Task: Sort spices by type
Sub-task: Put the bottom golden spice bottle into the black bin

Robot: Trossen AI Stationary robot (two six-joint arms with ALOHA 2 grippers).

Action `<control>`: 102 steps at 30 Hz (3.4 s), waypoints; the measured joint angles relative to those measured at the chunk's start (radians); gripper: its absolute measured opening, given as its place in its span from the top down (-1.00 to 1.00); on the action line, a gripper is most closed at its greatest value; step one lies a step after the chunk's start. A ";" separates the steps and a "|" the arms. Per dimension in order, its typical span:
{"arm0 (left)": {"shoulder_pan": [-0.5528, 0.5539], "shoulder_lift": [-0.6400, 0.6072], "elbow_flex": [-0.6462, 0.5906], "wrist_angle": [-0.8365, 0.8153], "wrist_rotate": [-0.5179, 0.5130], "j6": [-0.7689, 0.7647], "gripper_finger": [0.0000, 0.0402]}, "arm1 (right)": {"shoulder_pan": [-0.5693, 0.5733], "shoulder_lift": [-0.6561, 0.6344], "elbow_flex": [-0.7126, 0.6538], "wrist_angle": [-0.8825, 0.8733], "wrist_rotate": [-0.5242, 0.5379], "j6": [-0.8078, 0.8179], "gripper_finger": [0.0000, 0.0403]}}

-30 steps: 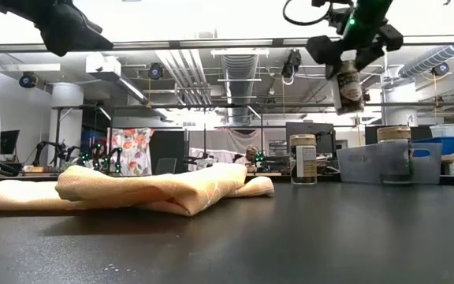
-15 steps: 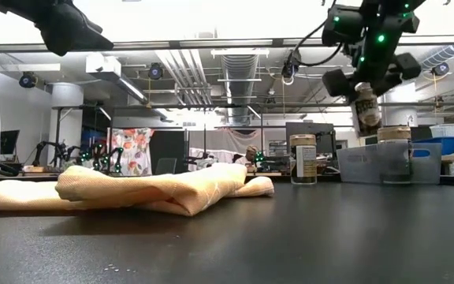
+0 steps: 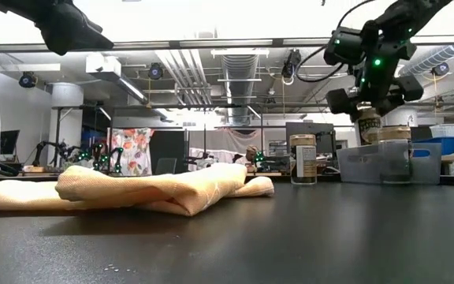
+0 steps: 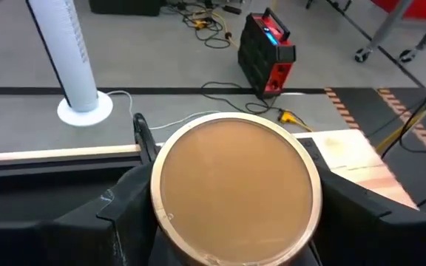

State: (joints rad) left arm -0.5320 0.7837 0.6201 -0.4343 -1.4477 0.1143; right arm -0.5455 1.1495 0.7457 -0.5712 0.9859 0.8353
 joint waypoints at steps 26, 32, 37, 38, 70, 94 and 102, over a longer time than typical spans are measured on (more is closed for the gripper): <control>0.000 0.000 0.000 0.000 0.000 0.000 -0.55 | -0.116 0.141 -0.038 0.095 -0.070 0.001 -0.45; 0.000 0.000 0.000 0.000 0.000 0.000 -0.55 | -0.116 0.143 -0.038 0.095 -0.066 0.017 -0.50; 0.000 0.000 0.000 0.000 0.000 0.000 -0.55 | -0.116 0.143 -0.038 0.095 -0.066 0.029 -0.61; 0.000 0.000 0.000 0.000 0.000 0.000 -0.55 | -0.116 0.142 -0.038 0.094 -0.067 0.027 -0.63; 0.000 0.000 0.000 0.000 0.000 -0.003 -0.55 | -0.103 0.077 0.327 -0.356 -0.602 -0.167 0.65; 0.000 0.000 0.000 0.005 0.000 0.000 -0.55 | -0.179 0.283 0.350 -0.375 -0.517 -0.220 0.95; 0.000 0.000 0.000 0.004 0.000 0.000 -0.55 | -0.200 0.294 0.358 -0.408 -0.462 -0.221 0.95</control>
State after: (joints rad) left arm -0.5321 0.7841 0.6201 -0.4301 -1.4475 0.1143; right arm -0.7454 1.4433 1.1042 -0.9793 0.5235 0.6140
